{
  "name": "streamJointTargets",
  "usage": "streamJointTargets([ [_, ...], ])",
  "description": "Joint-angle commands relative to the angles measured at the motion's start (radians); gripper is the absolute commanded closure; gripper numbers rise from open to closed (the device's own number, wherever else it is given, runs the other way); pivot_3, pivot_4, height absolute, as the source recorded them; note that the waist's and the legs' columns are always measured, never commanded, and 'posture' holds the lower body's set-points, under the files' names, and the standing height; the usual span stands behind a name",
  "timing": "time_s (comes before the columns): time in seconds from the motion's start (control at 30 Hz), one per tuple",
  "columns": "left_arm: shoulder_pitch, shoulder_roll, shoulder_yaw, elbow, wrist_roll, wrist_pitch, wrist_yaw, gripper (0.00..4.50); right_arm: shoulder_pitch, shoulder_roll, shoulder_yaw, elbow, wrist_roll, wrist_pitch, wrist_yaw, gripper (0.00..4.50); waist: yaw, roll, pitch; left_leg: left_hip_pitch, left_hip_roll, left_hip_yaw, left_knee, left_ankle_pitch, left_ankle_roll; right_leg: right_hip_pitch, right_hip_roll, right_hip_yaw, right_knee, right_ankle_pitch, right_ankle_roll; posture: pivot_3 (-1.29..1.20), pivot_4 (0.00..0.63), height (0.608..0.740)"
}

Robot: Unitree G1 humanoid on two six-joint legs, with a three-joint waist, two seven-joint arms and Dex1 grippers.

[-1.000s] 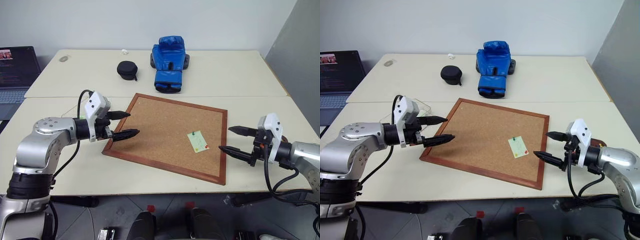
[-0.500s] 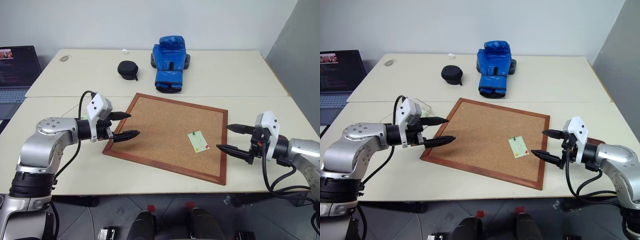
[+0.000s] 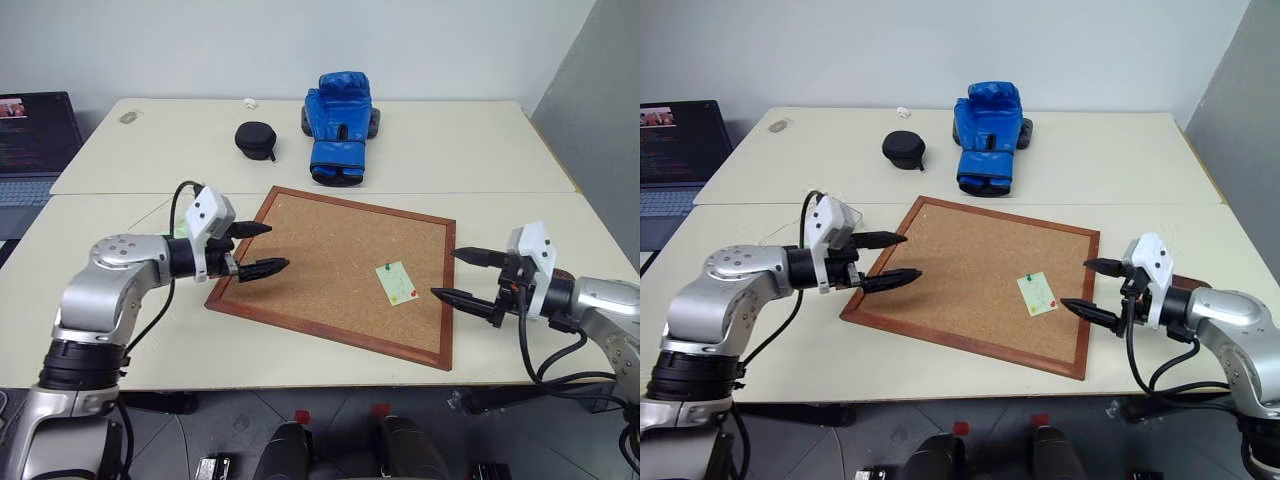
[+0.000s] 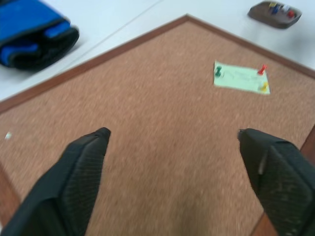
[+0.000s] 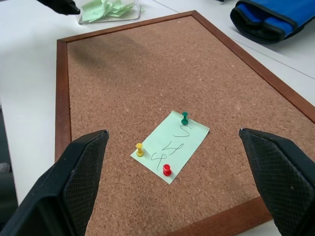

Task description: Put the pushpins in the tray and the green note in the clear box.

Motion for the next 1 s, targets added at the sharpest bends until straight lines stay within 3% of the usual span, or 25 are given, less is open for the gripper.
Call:
streamJointTargets([
  [0.03,-0.021,-0.032,-0.027,0.018,0.022,-0.066,-0.007,1.04,-0.04,0.025,0.025,0.012,-0.018,-0.04,-0.018,0.0,0.0,0.0,0.0,0.0,0.0,0.0,0.0,0.0,0.0,0.0,0.0,0.0,0.0,0.0,0.0,0.0,0.15,0.74],
  [0.57,-0.058,-0.219,-0.164,0.219,0.186,-0.273,0.055,4.35,-0.154,0.227,0.21,0.157,-0.249,-0.134,-0.219,0.0,-0.001,0.0,0.0,-0.001,-0.001,0.0,0.001,0.0,0.0,-0.003,0.0,0.0,0.002,0.001,0.001,0.0,0.15,0.74],
  [1.0,-0.05,-0.256,-0.241,0.316,0.284,-0.283,0.058,4.44,-0.217,0.304,0.271,0.245,-0.287,-0.128,-0.225,0.0,-0.001,0.001,-0.001,0.0,-0.001,0.0,0.001,0.0,0.0,-0.003,0.0,0.0,0.003,0.001,0.001,0.0,0.15,0.74],
])
